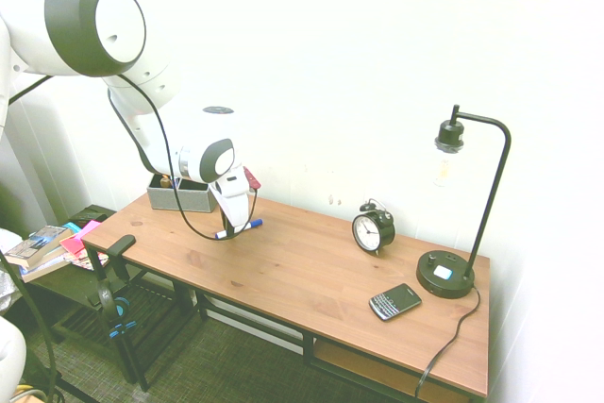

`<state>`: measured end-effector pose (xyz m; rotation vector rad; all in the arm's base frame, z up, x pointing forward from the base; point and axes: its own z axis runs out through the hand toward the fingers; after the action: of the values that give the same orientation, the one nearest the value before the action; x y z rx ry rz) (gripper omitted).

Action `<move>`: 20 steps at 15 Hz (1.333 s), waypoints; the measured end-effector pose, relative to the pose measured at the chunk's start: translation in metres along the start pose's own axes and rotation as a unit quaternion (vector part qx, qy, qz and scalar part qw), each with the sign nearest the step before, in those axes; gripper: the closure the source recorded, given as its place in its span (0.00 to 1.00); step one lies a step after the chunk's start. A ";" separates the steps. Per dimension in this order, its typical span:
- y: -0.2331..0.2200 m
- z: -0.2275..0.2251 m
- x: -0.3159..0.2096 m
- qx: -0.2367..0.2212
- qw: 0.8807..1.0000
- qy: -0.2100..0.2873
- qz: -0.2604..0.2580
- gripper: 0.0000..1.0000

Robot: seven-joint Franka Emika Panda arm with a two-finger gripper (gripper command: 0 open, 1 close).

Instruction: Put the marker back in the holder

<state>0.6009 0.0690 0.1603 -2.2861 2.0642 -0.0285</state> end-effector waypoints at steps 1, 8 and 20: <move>-0.001 -0.001 -0.001 0.001 1.000 -0.001 -0.001 1.00; -0.025 -0.139 -0.070 0.027 0.992 -0.126 -0.005 1.00; -0.066 -0.091 -0.082 -0.042 0.934 -0.351 0.054 1.00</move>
<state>0.6532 0.1537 0.2572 -1.8165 1.8001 0.7724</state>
